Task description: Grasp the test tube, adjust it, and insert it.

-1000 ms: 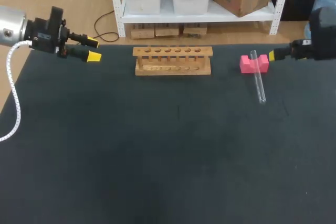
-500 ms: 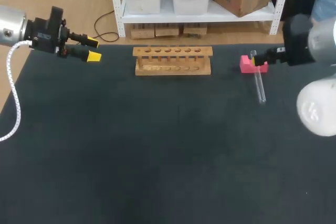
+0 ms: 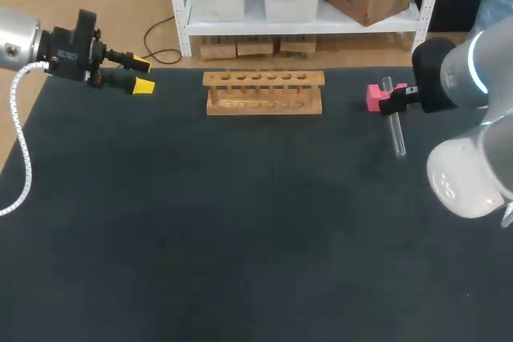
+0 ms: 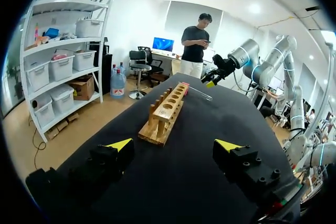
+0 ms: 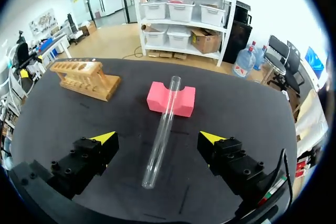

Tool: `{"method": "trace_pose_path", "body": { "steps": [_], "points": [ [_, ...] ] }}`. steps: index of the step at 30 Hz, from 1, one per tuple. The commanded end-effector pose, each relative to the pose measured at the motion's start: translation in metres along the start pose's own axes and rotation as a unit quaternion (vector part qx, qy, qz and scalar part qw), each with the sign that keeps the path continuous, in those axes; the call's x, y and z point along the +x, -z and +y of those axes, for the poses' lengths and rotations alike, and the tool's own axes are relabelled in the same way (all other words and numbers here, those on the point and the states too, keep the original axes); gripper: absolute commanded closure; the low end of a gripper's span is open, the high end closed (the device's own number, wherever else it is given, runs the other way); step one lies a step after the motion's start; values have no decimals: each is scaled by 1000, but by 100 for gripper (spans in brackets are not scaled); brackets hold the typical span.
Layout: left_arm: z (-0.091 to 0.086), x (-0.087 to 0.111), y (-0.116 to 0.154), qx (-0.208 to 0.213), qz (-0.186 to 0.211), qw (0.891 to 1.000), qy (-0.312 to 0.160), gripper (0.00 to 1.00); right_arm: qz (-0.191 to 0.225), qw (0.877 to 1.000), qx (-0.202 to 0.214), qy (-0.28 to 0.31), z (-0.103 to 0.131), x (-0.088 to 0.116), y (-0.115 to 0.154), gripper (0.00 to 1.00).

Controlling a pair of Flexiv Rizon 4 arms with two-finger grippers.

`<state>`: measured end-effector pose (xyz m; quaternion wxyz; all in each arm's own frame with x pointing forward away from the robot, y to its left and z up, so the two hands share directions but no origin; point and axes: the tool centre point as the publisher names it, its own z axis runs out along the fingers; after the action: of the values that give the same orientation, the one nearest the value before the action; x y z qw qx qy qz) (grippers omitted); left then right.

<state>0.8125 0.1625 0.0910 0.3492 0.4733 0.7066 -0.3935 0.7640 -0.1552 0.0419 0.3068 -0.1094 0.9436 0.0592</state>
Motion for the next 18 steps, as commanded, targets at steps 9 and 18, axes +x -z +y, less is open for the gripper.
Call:
{"method": "trace_pose_path", "body": {
  "steps": [9, 18],
  "points": [
    [-1, 1, 0, -1, -1, 1000, -1, 0, -1, 982, 187, 8, -3, 1, -32, 0],
    [-1, 1, 0, -1, -1, 1000, -1, 0, 3, 983, 185, 10, -7, 6, -45, 0]
  ]
}}
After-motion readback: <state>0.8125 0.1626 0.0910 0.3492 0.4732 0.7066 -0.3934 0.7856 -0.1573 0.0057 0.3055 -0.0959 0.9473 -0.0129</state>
